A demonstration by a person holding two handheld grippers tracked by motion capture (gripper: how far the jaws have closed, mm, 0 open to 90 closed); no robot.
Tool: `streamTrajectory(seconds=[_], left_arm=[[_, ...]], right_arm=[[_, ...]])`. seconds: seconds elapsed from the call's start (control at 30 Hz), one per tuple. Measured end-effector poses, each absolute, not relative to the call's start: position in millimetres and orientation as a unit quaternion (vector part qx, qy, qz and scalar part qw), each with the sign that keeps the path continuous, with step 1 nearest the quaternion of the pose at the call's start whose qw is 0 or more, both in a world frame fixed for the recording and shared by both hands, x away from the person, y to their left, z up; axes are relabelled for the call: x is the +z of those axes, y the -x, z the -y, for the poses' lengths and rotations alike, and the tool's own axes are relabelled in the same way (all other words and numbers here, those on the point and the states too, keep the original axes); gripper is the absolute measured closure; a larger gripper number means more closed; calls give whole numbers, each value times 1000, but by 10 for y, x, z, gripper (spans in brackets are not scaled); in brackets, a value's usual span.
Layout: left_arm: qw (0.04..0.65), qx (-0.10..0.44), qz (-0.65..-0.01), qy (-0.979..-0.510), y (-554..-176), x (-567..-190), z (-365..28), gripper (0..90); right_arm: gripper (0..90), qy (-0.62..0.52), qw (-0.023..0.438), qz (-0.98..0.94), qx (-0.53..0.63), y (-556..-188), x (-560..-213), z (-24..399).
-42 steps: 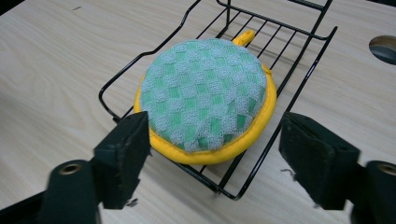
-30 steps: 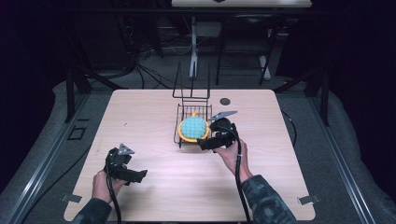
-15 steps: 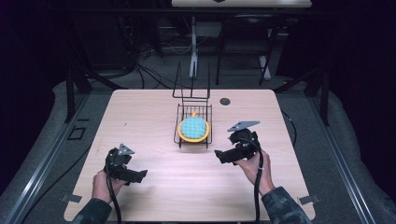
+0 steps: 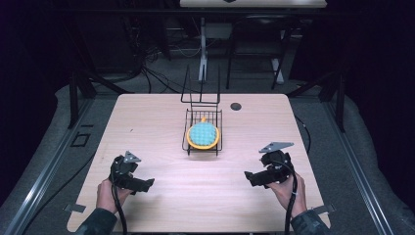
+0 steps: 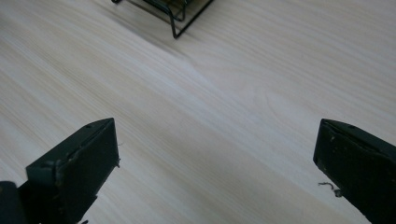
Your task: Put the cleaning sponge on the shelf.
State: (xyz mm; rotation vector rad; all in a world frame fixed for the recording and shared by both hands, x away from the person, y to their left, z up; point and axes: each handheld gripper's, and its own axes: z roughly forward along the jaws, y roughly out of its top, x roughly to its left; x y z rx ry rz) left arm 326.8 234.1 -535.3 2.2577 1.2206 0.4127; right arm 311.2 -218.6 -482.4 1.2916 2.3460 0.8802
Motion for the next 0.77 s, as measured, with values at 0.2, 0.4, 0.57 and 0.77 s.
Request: streamTrajectory(seconds=[0.2,0.4,0.57,0.77], left_arm=[[265,153,-452,-838,-3279,-5362,-2337,10],[263,150,-451,-840,-3284,-5365,-2333,10],[264,148,-453,-839,-3285,-5372,-2340,9],[265,147,-453,-839,-3286,-5373,-2338,9]], right_arm=[[0,-482,150,-811,296,-3037,-5043,2423],[0,-496,125,-818,265,-3107,-5252,2498],[0,-496,123,-823,251,-3147,-5298,2503],[6,-490,118,-828,245,-3160,-5313,2491]])
